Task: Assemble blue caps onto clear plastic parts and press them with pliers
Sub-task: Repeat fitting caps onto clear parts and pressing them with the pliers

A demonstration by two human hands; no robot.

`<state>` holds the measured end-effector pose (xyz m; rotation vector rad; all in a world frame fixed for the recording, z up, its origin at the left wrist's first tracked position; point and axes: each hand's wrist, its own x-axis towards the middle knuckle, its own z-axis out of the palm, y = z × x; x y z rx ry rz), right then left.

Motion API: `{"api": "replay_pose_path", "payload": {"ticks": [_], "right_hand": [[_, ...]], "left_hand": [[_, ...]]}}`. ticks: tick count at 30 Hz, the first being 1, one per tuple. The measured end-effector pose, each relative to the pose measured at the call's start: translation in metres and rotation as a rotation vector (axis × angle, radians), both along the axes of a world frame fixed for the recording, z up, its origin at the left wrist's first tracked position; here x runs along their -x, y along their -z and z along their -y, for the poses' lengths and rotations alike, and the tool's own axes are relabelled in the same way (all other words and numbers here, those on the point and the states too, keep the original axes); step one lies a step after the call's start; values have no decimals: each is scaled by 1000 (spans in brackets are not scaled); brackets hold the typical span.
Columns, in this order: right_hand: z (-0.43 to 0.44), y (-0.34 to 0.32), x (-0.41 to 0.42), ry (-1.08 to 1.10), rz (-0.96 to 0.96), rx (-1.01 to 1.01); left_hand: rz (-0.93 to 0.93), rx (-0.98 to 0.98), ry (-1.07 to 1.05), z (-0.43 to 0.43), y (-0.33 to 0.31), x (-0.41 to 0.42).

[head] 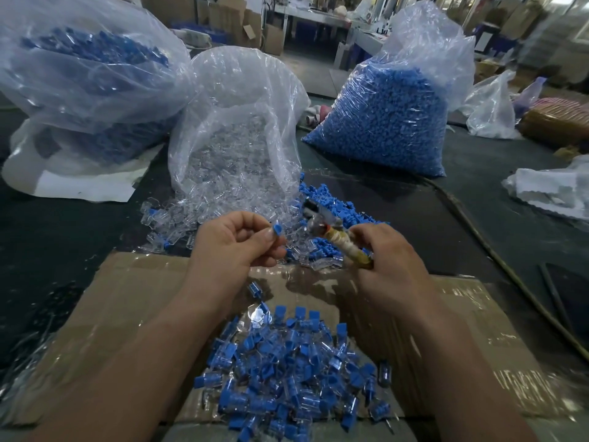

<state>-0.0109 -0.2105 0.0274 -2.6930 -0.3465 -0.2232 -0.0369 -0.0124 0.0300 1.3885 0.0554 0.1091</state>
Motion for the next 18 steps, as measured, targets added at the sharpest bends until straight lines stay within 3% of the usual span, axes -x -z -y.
{"api": "replay_pose_path", "payload": {"ticks": [6,18], "right_hand": [[-12,-1,8,-98,20,-155],[-20,-1,11,-183,-84,-130]], "left_hand": [[-6,59,-50,2,-3,1],[83,12,-82,5,-3,3]]}}
